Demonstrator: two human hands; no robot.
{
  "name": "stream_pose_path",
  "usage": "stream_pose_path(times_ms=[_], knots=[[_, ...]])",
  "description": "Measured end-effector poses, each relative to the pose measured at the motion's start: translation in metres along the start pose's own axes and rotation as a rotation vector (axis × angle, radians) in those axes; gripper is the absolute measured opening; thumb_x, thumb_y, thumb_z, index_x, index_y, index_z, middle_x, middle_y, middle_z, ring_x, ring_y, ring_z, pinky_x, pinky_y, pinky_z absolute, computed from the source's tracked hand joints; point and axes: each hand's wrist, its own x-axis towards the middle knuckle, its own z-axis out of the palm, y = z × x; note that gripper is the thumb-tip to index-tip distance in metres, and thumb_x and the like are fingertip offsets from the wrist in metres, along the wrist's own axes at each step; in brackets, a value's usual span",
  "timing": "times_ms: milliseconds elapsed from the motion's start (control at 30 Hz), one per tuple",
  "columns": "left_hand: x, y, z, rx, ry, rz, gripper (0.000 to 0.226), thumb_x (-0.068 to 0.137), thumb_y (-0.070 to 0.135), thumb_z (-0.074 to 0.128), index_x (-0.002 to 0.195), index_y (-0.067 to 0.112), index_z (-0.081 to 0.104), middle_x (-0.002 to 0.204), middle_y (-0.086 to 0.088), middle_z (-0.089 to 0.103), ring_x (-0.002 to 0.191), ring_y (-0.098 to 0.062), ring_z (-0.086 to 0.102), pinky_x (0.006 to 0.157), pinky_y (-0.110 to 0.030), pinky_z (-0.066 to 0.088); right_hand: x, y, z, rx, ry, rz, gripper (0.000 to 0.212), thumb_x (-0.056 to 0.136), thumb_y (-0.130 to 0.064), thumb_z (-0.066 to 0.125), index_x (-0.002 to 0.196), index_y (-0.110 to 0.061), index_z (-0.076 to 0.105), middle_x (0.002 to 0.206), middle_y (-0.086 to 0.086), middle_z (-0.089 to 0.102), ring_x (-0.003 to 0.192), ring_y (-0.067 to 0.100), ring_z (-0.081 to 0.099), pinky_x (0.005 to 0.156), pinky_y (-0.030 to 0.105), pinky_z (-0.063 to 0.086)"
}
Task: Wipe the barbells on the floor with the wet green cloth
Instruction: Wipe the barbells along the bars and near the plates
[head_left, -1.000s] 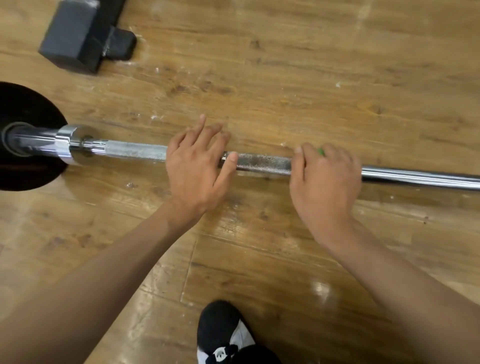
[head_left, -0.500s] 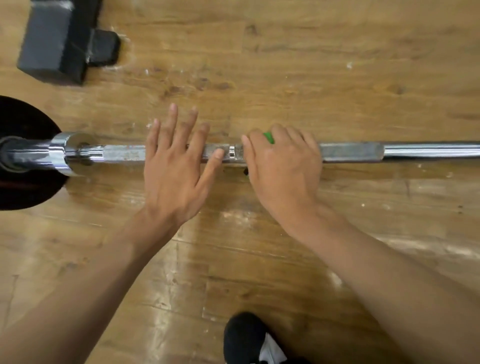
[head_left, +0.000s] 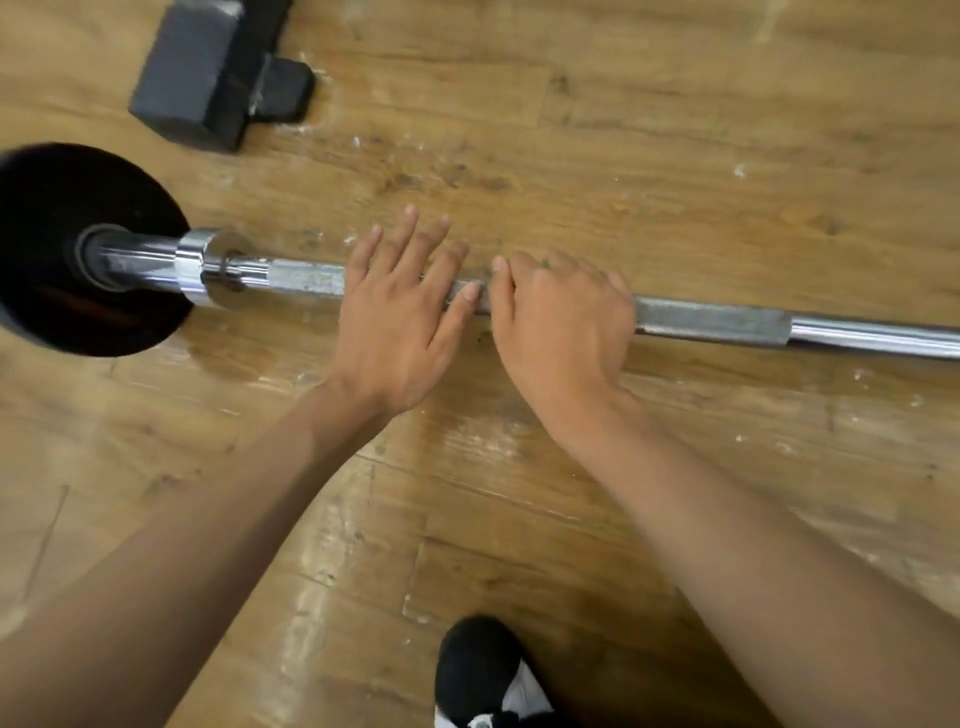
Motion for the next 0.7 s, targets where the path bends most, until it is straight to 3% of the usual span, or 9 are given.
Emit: stream_pose_path(times_ms=[100, 267, 467, 567, 700], knots=[[0.003, 0.001, -0.004, 0.014, -0.069, -0.034, 0.06, 0.108, 0.047, 0.025, 0.143, 0.012, 0.059, 0.155, -0.011, 0.052, 0.154, -0.032, 0.032, 0.124, -0.049, 0.023, -0.001, 0.013, -0.003, 0.041, 0.017, -0.074, 0.039, 0.103, -0.036, 0.047, 0.079, -0.021, 0.074, 0.069, 0.007, 0.067, 0.063, 0.032, 0.065, 0.065, 0.036, 0.042], [0.008, 0.002, -0.018, 0.011, -0.237, -0.065, 0.065, 0.107, 0.048, 0.019, 0.15, 0.01, 0.05, 0.159, -0.015, 0.045, 0.156, -0.034, 0.027, 0.121, -0.048, 0.022, 0.001, 0.008, 0.001, 0.1, 0.039, -0.034, 0.036, 0.1, -0.034, 0.051, 0.076, -0.019, 0.074, 0.069, 0.007, 0.067, 0.063, 0.031, 0.063, 0.064, 0.035, 0.04], [0.024, 0.001, -0.057, 0.309, -0.714, 0.061, 0.094, 0.094, 0.065, -0.015, 0.166, 0.01, 0.01, 0.17, -0.013, 0.025, 0.158, -0.029, 0.021, 0.126, -0.045, 0.017, 0.001, 0.002, 0.001, 0.188, -0.035, 0.043, 0.033, 0.1, -0.032, 0.054, 0.079, -0.019, 0.075, 0.072, 0.005, 0.069, 0.067, 0.029, 0.064, 0.071, 0.038, 0.039], [0.043, 0.003, -0.085, 0.411, -0.889, 0.081, 0.09, 0.092, 0.065, -0.014, 0.166, 0.015, -0.001, 0.172, -0.01, 0.021, 0.159, -0.026, 0.019, 0.127, -0.043, 0.015, 0.011, 0.004, -0.001, 0.22, -0.045, 0.104, 0.034, 0.101, -0.031, 0.052, 0.079, -0.021, 0.076, 0.07, 0.003, 0.067, 0.066, 0.027, 0.061, 0.072, 0.039, 0.031], [0.041, -0.01, -0.096, 0.326, -0.907, 0.117, 0.098, 0.085, 0.071, -0.014, 0.166, 0.017, -0.005, 0.173, -0.013, 0.014, 0.16, -0.026, 0.012, 0.129, -0.043, 0.016, 0.012, 0.004, -0.006, 0.224, -0.04, 0.088, 0.035, 0.1, -0.032, 0.051, 0.079, -0.021, 0.077, 0.069, 0.002, 0.066, 0.065, 0.026, 0.061, 0.07, 0.038, 0.031]])
